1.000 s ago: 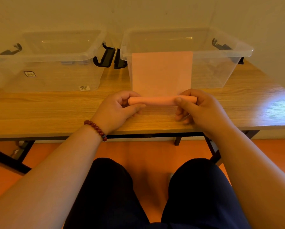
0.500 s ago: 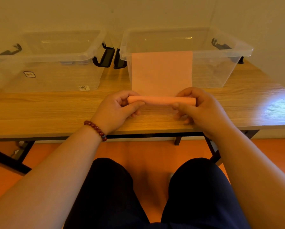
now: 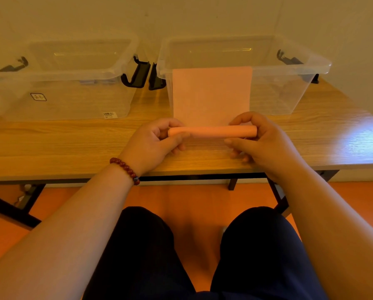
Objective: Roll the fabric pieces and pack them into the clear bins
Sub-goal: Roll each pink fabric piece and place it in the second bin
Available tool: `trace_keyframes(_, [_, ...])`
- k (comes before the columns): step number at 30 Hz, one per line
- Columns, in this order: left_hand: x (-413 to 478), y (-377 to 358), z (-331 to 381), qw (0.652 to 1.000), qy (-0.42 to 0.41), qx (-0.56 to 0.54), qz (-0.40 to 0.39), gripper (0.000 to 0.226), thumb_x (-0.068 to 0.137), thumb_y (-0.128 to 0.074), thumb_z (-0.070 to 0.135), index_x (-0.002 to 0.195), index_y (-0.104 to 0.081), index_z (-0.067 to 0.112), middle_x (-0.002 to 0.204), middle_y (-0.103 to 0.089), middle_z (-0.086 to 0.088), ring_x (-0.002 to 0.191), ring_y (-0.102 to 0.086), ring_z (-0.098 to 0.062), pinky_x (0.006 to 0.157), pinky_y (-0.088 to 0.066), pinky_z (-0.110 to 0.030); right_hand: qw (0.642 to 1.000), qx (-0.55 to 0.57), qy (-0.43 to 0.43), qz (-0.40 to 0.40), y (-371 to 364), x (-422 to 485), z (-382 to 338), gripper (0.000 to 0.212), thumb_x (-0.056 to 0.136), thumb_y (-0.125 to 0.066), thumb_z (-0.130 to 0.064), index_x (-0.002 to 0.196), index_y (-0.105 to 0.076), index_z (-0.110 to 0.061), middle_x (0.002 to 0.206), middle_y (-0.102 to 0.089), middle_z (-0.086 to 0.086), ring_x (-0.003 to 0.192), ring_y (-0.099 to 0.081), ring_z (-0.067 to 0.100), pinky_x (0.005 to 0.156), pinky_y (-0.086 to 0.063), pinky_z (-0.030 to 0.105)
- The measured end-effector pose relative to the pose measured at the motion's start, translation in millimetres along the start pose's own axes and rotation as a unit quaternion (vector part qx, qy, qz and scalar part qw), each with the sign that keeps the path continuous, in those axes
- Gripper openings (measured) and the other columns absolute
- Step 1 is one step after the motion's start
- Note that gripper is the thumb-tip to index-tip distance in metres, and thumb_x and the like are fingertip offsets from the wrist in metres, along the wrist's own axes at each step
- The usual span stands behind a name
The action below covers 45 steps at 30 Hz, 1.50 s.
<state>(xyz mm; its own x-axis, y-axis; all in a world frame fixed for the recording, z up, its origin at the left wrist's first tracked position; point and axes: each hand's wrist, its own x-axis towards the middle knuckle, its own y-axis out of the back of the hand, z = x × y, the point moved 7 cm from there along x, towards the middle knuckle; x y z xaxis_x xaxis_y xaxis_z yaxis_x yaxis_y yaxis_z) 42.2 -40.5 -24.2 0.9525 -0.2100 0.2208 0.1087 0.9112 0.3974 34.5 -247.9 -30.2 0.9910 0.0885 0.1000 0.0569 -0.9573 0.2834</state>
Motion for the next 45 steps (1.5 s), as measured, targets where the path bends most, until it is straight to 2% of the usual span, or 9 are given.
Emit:
trace_keyframes(5, [1.4, 0.3, -1.2, 1.0, 0.006, 0.0, 0.002, 0.026, 0.081, -0.07, 0.021, 0.097, -0.058, 0.038, 0.081, -0.066, 0.016, 0.069, -0.061, 0.006, 0.062, -0.049, -0.01, 1.0, 0.016, 0.001, 0.025, 1.3, -0.8, -1.6, 0.006, 0.089, -0.066, -0.026, 0.09, -0.066, -0.02, 0.074, -0.07, 0.001, 0.067, -0.067, 0.015, 0.054, -0.048, 0.023])
trace_keyframes(10, [1.1, 0.9, -2.5, 1.0, -0.002, 0.01, 0.003, 0.012, 0.087, -0.064, 0.022, 0.091, -0.061, 0.033, 0.065, -0.066, 0.017, 0.061, -0.059, 0.004, 0.06, -0.047, -0.01, 1.0, 0.009, -0.001, 0.011, 0.4, -0.8, -1.7, 0.009, 0.086, -0.069, -0.028, 0.093, -0.066, -0.025, 0.076, -0.071, 0.001, 0.067, -0.067, 0.013, 0.055, -0.049, 0.025])
trace_keyframes(13, [0.0, 1.2, -0.5, 1.0, -0.005, 0.009, 0.009, 0.007, 0.089, -0.06, 0.025, 0.089, -0.061, 0.032, 0.065, -0.064, 0.012, 0.059, -0.059, 0.004, 0.059, -0.048, -0.01, 1.0, 0.001, -0.005, -0.002, 0.1, -0.6, -0.5, 0.022, 0.081, -0.075, -0.022, 0.097, -0.062, -0.032, 0.071, -0.068, -0.001, 0.06, -0.062, 0.01, 0.051, -0.048, 0.023])
trace_keyframes(19, [-0.2, 0.5, 1.3, 1.0, -0.002, 0.003, 0.0, 0.024, 0.082, -0.069, 0.019, 0.097, -0.06, 0.036, 0.083, -0.065, 0.014, 0.066, -0.06, 0.006, 0.06, -0.048, -0.009, 1.0, 0.009, 0.0, 0.016, 0.3, 0.5, -0.6, 0.003, 0.089, -0.067, -0.026, 0.088, -0.066, -0.023, 0.072, -0.069, 0.0, 0.067, -0.064, 0.016, 0.055, -0.047, 0.025])
trace_keyframes(27, [-0.1, 0.8, -0.6, 1.0, -0.003, 0.008, 0.004, 0.008, 0.09, -0.06, 0.022, 0.091, -0.062, 0.03, 0.064, -0.067, 0.018, 0.061, -0.061, 0.004, 0.059, -0.047, -0.009, 1.0, 0.003, -0.008, -0.017, -0.5, 0.1, 1.3, 0.021, 0.082, -0.074, -0.016, 0.095, -0.063, -0.029, 0.067, -0.067, -0.003, 0.06, -0.061, 0.012, 0.054, -0.047, 0.027])
trace_keyframes(31, [-0.5, 0.6, 0.8, 1.0, -0.004, 0.002, -0.003, 0.014, 0.083, -0.066, 0.029, 0.095, -0.062, 0.034, 0.073, -0.069, 0.015, 0.069, -0.063, 0.002, 0.061, -0.048, -0.01, 1.0, 0.006, 0.002, 0.004, 1.1, -0.4, -1.5, 0.005, 0.087, -0.069, -0.023, 0.091, -0.066, -0.021, 0.073, -0.07, 0.002, 0.067, -0.065, 0.015, 0.057, -0.048, 0.026])
trace_keyframes(34, [-0.8, 0.9, 0.1, 1.0, -0.003, 0.004, 0.0, 0.022, 0.073, -0.07, 0.036, 0.094, -0.063, 0.036, 0.084, -0.068, 0.012, 0.072, -0.063, -0.001, 0.064, -0.051, -0.012, 1.0, 0.003, 0.005, 0.005, 0.9, -0.5, -2.0, 0.01, 0.088, -0.067, -0.027, 0.094, -0.067, -0.019, 0.078, -0.071, 0.002, 0.069, -0.066, 0.014, 0.058, -0.049, 0.025])
trace_keyframes(41, [-0.5, 1.8, 0.0, 1.0, 0.001, 0.009, 0.006, 0.009, 0.089, -0.061, 0.023, 0.091, -0.063, 0.032, 0.064, -0.067, 0.02, 0.061, -0.06, 0.006, 0.058, -0.046, -0.008, 1.0, 0.003, 0.006, -0.018, -0.8, 0.2, 1.4, 0.024, 0.081, -0.075, -0.018, 0.094, -0.063, -0.034, 0.072, -0.068, -0.002, 0.067, -0.064, 0.017, 0.056, -0.049, 0.028])
trace_keyframes(45, [-0.8, 1.6, 1.4, 1.0, -0.006, 0.007, -0.001, 0.022, 0.082, -0.067, 0.024, 0.096, -0.06, 0.038, 0.084, -0.065, 0.016, 0.071, -0.06, 0.008, 0.062, -0.047, -0.007, 1.0, 0.003, 0.007, 0.007, 0.6, 0.9, 0.6, 0.006, 0.088, -0.068, -0.025, 0.094, -0.065, -0.022, 0.074, -0.069, 0.0, 0.067, -0.066, 0.014, 0.055, -0.047, 0.024])
